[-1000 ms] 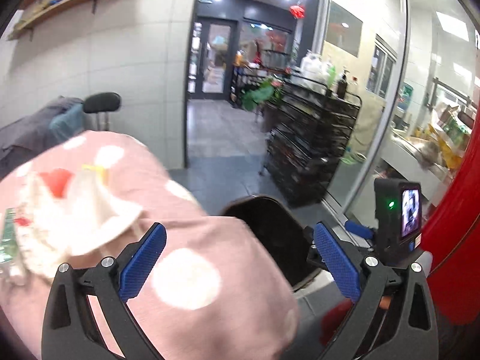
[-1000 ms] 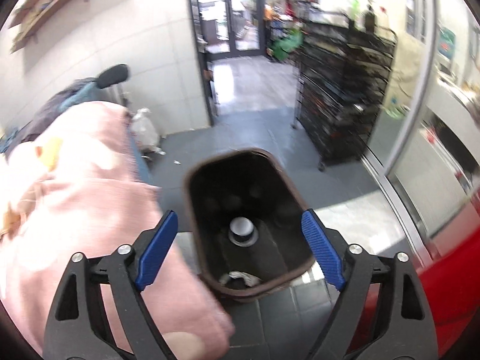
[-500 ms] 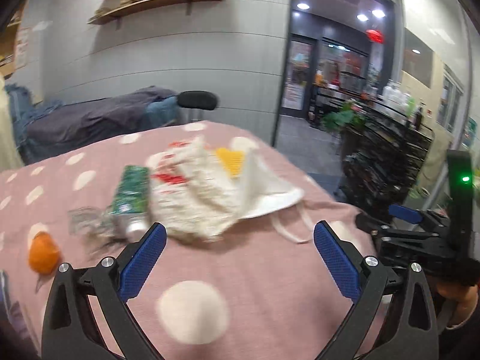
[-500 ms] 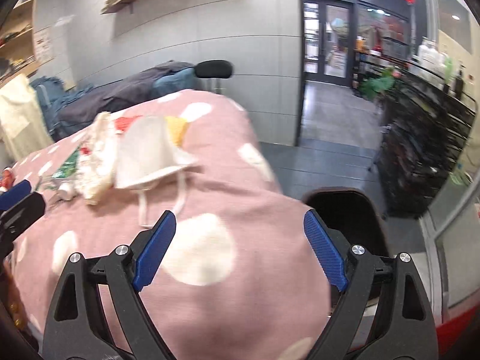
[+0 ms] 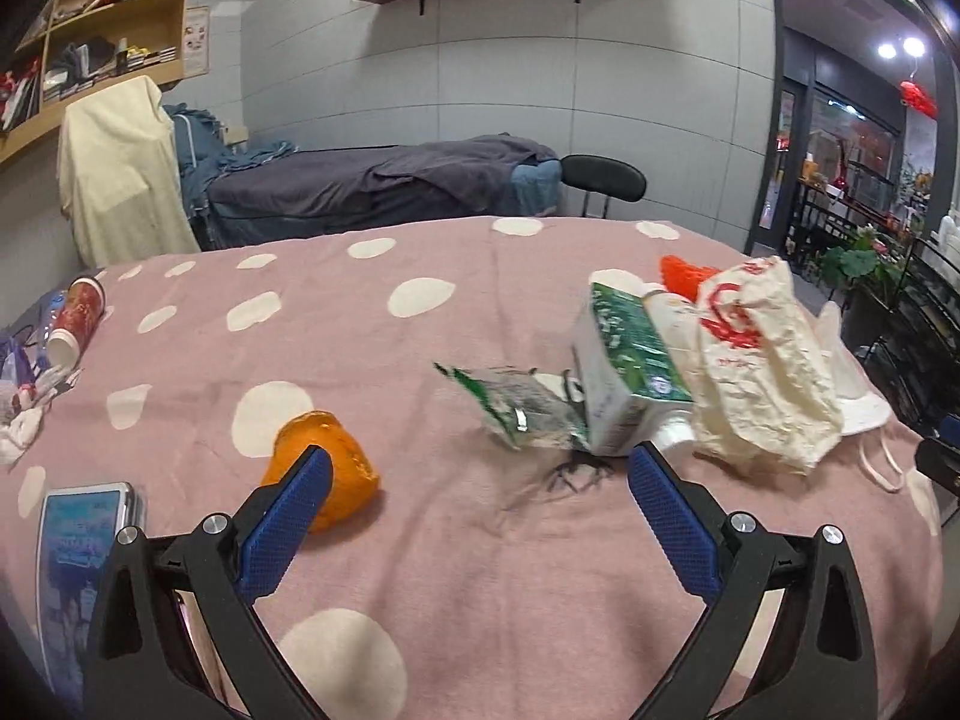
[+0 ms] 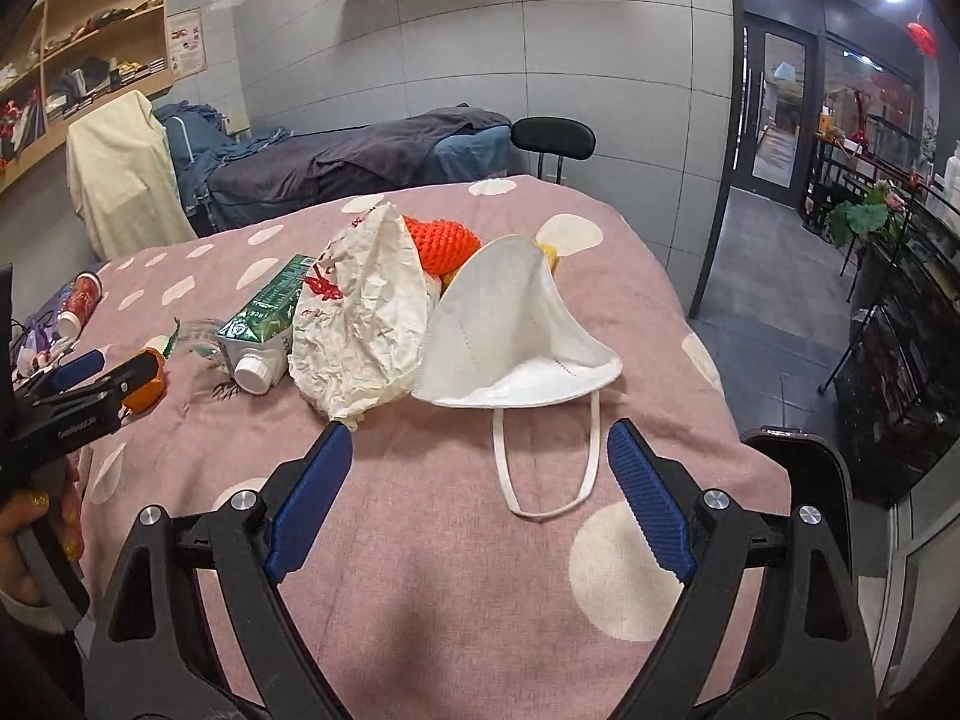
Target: Collect trash
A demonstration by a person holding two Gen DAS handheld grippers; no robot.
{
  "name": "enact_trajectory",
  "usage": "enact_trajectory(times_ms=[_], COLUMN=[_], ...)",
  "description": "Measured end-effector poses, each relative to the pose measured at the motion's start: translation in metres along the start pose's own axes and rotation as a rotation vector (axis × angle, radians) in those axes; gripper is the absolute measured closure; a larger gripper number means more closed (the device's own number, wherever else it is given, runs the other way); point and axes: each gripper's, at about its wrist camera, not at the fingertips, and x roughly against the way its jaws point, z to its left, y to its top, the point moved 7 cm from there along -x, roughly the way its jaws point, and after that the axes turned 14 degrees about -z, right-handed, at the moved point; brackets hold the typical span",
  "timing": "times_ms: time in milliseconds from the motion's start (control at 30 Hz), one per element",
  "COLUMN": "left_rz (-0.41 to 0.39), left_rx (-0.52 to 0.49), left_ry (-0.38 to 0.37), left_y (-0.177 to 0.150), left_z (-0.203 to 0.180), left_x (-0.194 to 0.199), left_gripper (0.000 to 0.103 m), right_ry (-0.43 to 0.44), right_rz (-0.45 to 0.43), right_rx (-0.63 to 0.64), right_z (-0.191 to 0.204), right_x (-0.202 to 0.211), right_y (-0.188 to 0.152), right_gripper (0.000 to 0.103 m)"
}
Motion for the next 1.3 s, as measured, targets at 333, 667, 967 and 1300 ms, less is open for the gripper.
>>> enact_trajectory(times_ms=[333,667,967,1300], left_rz=[0.153,0.161,0.159,0.110], left_rx=[-0.004,0.008,0.090,0.135], left_ry=[0.046,0.120,0.079,0.047], left_y=[-0.015,-0.023,-0.023,-0.018], left_z=[0.035,0.059,0.059,0.052], left_x=[-0.053,-0.054,-0.051,-0.026], left_gripper=[0.006,0.054,0.092,0.094], right_ry=[-0.002,-0.045,-0.176,-0.170], right_rz=[0.013,0.012,0.140,0.148], right_rx=[0.014,0.036,-0.077,-0.134], right_z=[0.004,-0.006,-0.061,-0.083], right_x=[-0.008,-0.039,-0.084,-0.087], right_y=[-0.002,0.017,0.007,-0.004], right_gripper=[0.017,0.017,0.062,0.102])
